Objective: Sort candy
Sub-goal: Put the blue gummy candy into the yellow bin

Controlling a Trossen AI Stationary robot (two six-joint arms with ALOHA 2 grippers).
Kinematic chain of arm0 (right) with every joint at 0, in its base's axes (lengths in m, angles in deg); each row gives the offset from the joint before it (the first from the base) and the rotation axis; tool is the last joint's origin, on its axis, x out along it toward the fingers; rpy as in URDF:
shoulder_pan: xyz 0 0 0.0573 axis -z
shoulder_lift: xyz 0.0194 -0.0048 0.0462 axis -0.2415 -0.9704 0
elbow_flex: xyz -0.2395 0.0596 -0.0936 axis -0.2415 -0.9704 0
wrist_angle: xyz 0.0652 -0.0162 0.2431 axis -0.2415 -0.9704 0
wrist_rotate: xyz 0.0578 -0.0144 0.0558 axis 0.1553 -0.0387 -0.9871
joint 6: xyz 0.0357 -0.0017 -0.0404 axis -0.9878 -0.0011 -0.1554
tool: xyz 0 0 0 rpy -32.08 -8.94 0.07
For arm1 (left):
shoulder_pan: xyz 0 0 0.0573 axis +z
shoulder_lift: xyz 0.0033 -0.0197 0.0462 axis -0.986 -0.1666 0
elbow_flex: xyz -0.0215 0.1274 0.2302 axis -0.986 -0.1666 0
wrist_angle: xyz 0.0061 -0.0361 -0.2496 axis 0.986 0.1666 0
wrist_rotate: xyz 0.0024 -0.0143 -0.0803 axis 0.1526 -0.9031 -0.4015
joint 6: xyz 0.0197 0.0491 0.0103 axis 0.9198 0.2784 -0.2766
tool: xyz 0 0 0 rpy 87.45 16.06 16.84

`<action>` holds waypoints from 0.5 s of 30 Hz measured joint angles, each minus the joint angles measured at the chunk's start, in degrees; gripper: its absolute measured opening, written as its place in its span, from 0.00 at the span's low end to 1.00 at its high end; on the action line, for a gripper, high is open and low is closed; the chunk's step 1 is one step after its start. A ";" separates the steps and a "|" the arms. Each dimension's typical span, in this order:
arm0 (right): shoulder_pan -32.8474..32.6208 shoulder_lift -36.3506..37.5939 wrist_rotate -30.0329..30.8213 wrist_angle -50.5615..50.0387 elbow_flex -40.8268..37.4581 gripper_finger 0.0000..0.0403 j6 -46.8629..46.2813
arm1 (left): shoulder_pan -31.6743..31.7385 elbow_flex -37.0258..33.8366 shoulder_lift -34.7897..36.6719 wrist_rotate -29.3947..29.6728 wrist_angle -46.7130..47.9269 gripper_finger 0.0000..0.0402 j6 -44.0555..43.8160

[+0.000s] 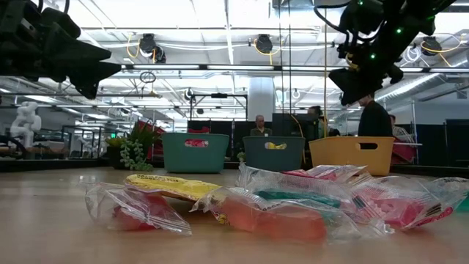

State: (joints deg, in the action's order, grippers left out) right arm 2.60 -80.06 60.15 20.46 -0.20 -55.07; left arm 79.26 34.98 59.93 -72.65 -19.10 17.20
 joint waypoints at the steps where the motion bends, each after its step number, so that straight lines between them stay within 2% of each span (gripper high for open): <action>1: 0.36 0.00 -0.18 0.44 0.01 0.22 0.55 | 0.00 0.00 -0.01 0.00 0.00 0.45 0.00; 8: 1.49 0.02 -0.16 0.34 0.01 0.41 0.86 | 0.00 0.02 0.00 0.00 0.00 0.45 0.00; 15: 1.49 0.02 -0.14 0.33 0.01 0.49 0.86 | 0.00 0.02 0.00 0.00 0.02 0.45 0.00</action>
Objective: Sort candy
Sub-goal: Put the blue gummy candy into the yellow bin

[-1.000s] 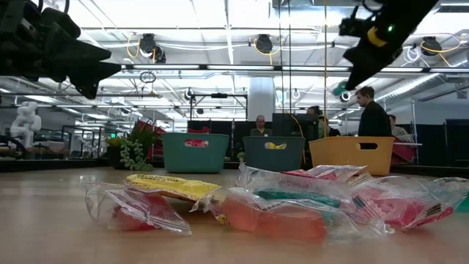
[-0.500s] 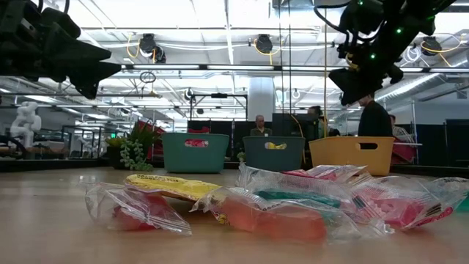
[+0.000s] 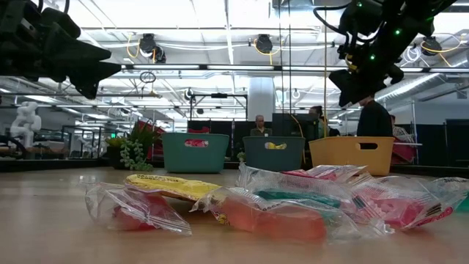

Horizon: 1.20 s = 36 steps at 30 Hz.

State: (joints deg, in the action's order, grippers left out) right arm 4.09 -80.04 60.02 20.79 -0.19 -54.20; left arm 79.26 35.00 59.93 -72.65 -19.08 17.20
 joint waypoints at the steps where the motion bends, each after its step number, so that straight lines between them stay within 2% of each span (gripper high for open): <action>1: 0.00 0.00 0.00 -0.01 0.00 0.49 0.03 | 0.00 -0.02 0.00 0.00 0.00 0.45 0.00; 9: -0.21 0.00 -0.70 0.08 0.00 0.50 0.61 | 0.00 0.00 0.00 0.00 -0.02 0.45 -0.02; 11: -0.65 0.23 -6.50 1.09 0.00 0.50 3.68 | 0.00 -0.02 0.00 0.00 -0.02 0.45 -0.02; 15: -2.95 0.82 -24.39 4.44 0.00 0.50 7.79 | 0.00 -0.02 0.00 0.00 -0.01 0.45 -0.02; 18: -6.74 0.52 -30.28 5.46 0.01 0.50 7.70 | 0.00 -0.02 -0.02 0.00 0.00 0.45 -0.02; 21: -11.73 -0.66 -32.66 5.74 0.02 0.50 7.74 | 0.00 -0.01 -0.01 0.00 0.01 0.46 -0.02; 26: -21.70 -4.11 -32.89 7.24 0.41 0.50 5.22 | 0.00 0.00 -0.02 0.00 0.05 0.46 -0.02; 33: -34.32 -12.72 -33.15 6.43 5.13 0.50 -1.13 | 0.00 -0.01 -0.02 0.00 0.05 0.45 -0.02; 36: -38.98 -16.89 -35.43 6.24 6.98 0.50 -3.59 | 0.00 -0.02 -0.02 0.00 0.07 0.45 -0.02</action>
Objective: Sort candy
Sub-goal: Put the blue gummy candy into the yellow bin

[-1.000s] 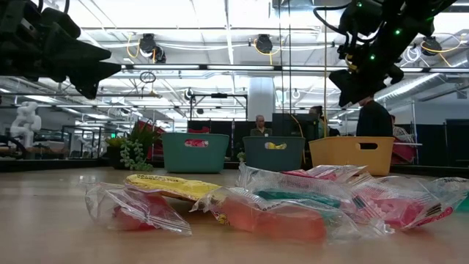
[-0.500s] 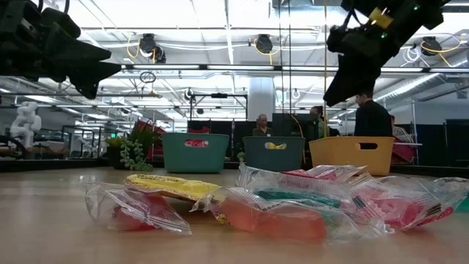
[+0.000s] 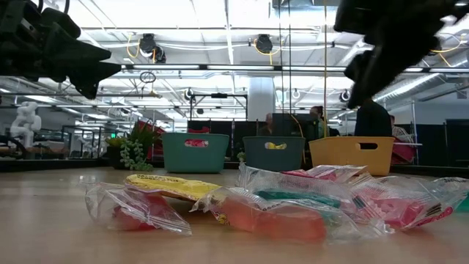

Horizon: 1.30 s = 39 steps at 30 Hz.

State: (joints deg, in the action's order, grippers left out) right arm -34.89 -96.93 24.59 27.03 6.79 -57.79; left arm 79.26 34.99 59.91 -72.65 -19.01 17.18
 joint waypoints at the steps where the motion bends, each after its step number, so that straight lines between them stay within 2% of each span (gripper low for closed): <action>1: -1.43 -1.52 -0.96 -0.10 0.51 0.50 -1.04 | 0.00 0.01 0.00 0.00 0.00 0.45 0.00; 9: -10.06 -13.89 -8.41 0.23 6.26 0.50 -7.45 | 0.00 0.00 0.00 0.00 0.07 0.45 0.01; 17: -12.38 -27.94 -9.60 0.37 13.08 0.49 -7.87 | 0.00 0.00 0.00 0.00 0.09 0.45 0.00; 20: -12.36 -31.44 -9.13 0.37 14.26 0.43 -10.66 | 0.00 -0.01 0.00 0.00 0.07 0.45 0.00; 23: -12.32 -33.12 -8.89 0.10 14.54 0.30 -14.31 | 0.00 -0.01 0.00 0.00 0.04 0.45 0.00; 27: -12.49 -32.10 -8.99 -0.09 14.33 0.06 -15.89 | 0.00 -0.01 0.00 0.00 0.00 0.45 -0.02; 30: -12.50 -28.04 -8.39 -2.66 13.90 0.04 -17.63 | 0.00 0.01 0.00 0.00 -0.07 0.45 -0.02; 33: -12.71 -21.20 -1.58 -8.88 13.77 0.05 -19.90 | 0.00 0.01 0.02 0.02 -0.15 0.45 -0.02; 39: -10.39 -6.76 17.37 -22.72 13.78 0.01 -22.27 | 0.00 0.01 0.00 0.02 -0.42 0.45 -0.02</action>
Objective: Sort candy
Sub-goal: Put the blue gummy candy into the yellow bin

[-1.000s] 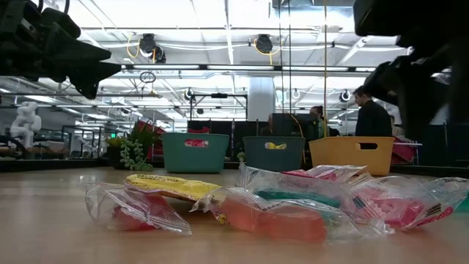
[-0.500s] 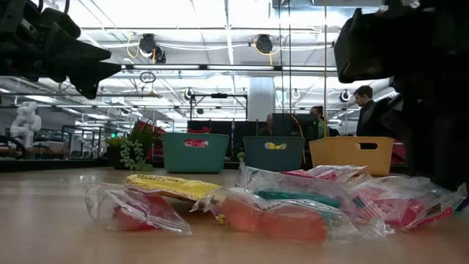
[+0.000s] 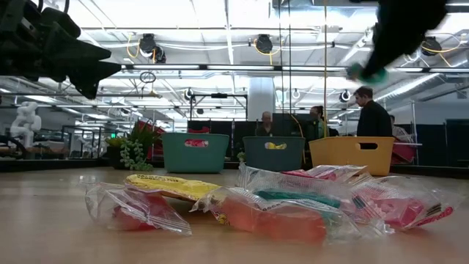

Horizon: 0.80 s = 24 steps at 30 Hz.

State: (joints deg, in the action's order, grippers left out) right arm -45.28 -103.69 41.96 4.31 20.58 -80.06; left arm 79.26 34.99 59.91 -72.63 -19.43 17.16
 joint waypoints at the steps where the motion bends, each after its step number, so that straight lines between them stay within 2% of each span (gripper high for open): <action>1: 1.16 2.42 2.99 -2.63 0.10 0.01 -0.92 | 0.00 0.01 0.00 0.00 -0.06 0.45 -0.01; 4: 5.62 9.02 9.98 -6.97 -1.06 0.00 -1.35 | 0.00 -0.01 0.02 0.00 -0.40 0.45 -0.02; 6: 9.68 12.99 12.48 -7.18 -2.81 0.00 -0.20 | 0.00 0.01 0.00 0.00 -0.41 0.46 0.00; 11: 21.94 21.30 14.12 -5.84 -7.84 0.00 4.18 | 0.00 -0.02 0.00 0.00 -1.01 0.45 -0.02; 14: 29.37 24.64 14.01 -1.69 -11.83 0.00 7.10 | 0.00 0.00 0.02 0.00 -1.42 0.45 -0.02; 18: 37.82 26.18 13.93 6.95 -17.34 0.01 13.07 | 0.00 0.01 0.02 0.00 -1.38 0.45 -0.02; 21: 42.72 25.73 13.80 12.45 -20.03 0.04 13.17 | 0.00 0.00 0.02 0.00 -1.34 0.45 -0.02; 24: 46.92 24.08 13.46 12.47 -20.55 0.09 13.48 | 0.00 -0.02 0.02 0.00 -1.51 0.45 -0.05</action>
State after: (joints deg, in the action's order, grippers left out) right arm 1.64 -79.60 55.42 16.79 0.03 -66.58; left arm 79.26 34.98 59.93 -72.63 -20.93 17.10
